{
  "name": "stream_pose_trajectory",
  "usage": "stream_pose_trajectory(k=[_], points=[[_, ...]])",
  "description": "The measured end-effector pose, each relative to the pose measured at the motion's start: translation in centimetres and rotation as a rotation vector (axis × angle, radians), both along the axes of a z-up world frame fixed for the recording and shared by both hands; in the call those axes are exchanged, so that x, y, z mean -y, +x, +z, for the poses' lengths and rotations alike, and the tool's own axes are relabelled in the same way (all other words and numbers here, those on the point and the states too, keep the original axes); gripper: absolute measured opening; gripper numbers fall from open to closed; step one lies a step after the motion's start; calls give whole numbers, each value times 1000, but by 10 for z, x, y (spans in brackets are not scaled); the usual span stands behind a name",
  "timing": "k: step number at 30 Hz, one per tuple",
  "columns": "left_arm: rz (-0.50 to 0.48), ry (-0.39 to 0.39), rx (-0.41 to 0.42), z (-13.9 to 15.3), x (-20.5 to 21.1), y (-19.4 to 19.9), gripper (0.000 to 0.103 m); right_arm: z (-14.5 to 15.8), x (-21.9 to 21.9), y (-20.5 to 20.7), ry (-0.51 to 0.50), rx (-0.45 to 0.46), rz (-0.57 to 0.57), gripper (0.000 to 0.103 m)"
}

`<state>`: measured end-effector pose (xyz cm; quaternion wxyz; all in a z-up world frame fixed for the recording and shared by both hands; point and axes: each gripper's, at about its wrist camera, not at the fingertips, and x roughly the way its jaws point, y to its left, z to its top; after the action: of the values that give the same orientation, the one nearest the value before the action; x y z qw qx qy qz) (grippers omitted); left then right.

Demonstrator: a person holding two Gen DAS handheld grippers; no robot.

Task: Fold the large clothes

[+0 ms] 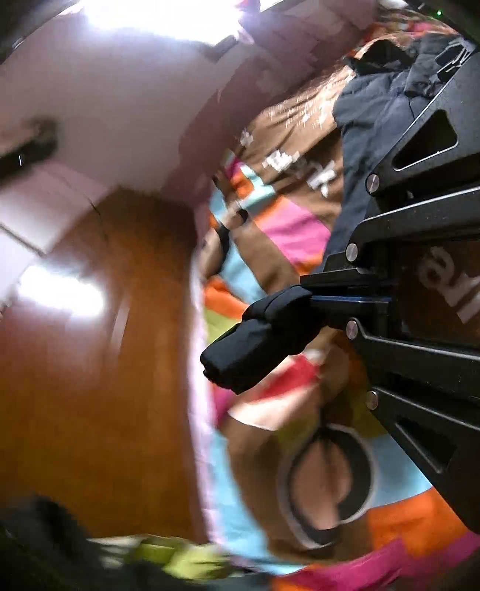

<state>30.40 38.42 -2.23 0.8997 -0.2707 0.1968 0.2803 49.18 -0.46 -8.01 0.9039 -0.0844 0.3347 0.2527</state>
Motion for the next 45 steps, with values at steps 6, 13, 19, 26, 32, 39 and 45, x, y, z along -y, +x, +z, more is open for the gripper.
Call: stream_pose_trajectory(k=[6,13,19,26,32,39,45], points=[[-144,183,93,68,61,3,1,26,37,-25,-2,30,32,103],[-497,332,172,124,169,24,1,48,93,-42,1,39,-8,103],[-735,428,149,124,274,46,1,56,156,-49,30,27,-97,103],[-697,167,58,82,293,75,1,40,194,-56,22,-15,-123,103],[-538,0,-95,37,221,69,17,26,183,-51,26,-40,-98,103],[-307,-148,-153,-21,109,43,57,11,121,-28,42,-57,-44,103],[-120,-260,-170,-68,26,21,57,0,55,-9,35,-39,2,103]])
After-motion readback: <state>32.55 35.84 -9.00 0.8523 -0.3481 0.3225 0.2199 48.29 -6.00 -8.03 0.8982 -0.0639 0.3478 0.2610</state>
